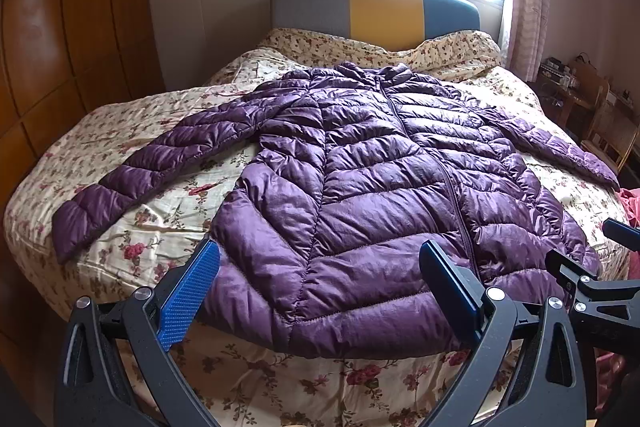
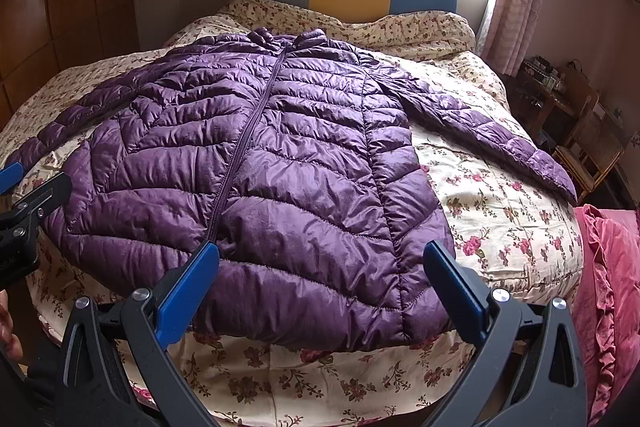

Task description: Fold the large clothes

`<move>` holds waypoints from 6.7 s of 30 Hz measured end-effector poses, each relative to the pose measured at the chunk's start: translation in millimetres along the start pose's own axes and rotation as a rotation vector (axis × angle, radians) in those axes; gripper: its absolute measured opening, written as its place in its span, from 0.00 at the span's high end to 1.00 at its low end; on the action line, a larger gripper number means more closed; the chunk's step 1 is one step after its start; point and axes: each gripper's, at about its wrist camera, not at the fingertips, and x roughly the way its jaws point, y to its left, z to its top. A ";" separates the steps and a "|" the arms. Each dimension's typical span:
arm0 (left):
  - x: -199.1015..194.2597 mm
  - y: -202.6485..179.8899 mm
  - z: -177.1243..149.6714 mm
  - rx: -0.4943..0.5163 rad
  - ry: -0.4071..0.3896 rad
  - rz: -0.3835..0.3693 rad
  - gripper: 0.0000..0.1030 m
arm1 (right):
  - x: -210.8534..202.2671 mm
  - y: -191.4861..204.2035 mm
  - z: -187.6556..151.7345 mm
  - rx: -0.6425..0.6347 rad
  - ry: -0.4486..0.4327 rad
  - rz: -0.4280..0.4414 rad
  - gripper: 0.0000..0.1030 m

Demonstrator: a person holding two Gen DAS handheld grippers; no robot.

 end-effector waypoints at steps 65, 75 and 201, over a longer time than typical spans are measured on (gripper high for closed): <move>12.4 2.3 -0.8 -0.011 0.039 -0.001 0.04 | 13.9 -3.3 -3.7 -0.002 0.032 -0.004 0.02; 17.1 9.0 3.4 -0.030 0.043 0.014 0.04 | 23.0 -22.5 -1.1 0.085 0.055 0.035 0.02; 341.8 -5.2 179.7 -0.078 0.263 -0.170 0.03 | 311.3 -12.5 250.3 0.153 0.173 0.338 0.93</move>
